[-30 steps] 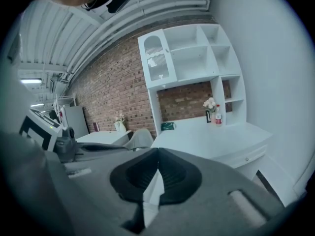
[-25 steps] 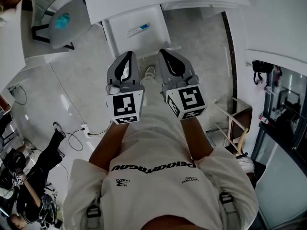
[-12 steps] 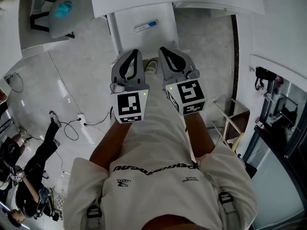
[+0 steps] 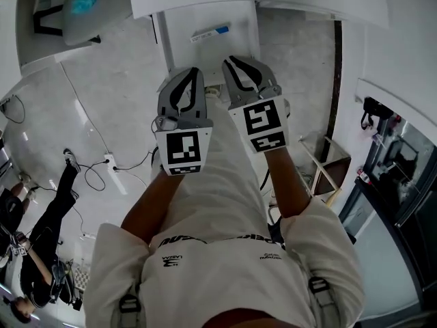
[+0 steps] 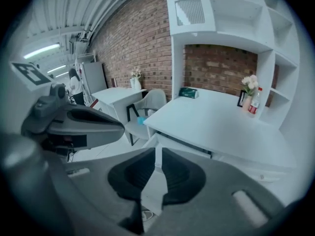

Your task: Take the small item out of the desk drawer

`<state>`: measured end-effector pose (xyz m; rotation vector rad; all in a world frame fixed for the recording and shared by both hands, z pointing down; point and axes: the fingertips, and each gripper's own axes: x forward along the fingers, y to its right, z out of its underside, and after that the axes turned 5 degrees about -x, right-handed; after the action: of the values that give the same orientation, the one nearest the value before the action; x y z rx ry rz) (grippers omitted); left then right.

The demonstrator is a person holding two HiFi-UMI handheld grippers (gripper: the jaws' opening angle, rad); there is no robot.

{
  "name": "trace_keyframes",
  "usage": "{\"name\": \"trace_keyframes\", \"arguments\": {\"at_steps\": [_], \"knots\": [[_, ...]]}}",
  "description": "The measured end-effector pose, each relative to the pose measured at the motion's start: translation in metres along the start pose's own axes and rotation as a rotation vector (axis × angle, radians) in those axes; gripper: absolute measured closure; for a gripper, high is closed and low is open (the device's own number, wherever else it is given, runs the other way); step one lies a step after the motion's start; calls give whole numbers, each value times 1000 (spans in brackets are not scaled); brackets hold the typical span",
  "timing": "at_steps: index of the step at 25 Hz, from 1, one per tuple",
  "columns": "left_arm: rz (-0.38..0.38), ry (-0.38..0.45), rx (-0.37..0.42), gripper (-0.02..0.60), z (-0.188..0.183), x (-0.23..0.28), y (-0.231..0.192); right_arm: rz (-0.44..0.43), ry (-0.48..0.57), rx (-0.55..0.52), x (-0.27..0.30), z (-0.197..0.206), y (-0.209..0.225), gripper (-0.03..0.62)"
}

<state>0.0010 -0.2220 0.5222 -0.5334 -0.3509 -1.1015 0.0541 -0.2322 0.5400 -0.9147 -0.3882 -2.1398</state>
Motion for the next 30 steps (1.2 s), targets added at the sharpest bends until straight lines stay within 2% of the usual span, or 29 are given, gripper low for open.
{"name": "trace_keyframes", "arguments": {"at_steps": [5, 12, 19, 21, 25, 30], "knots": [[-10, -18, -22, 584, 10, 6, -11, -22, -25, -83, 21, 3, -1, 539], [-42, -23, -48, 584, 17, 19, -24, -81, -106, -301, 56, 28, -7, 505], [-68, -26, -64, 584, 21, 24, -36, -142, -173, -465, 88, 56, -12, 476], [-73, -28, -68, 584, 22, 24, -38, -157, -182, -530, 96, 61, -10, 472], [-86, -23, -51, 584, 23, 28, -38, -182, -191, -736, 115, 76, -7, 469], [-91, -23, -39, 584, 24, 35, -37, -224, -237, -831, 139, 95, -2, 456]]}}
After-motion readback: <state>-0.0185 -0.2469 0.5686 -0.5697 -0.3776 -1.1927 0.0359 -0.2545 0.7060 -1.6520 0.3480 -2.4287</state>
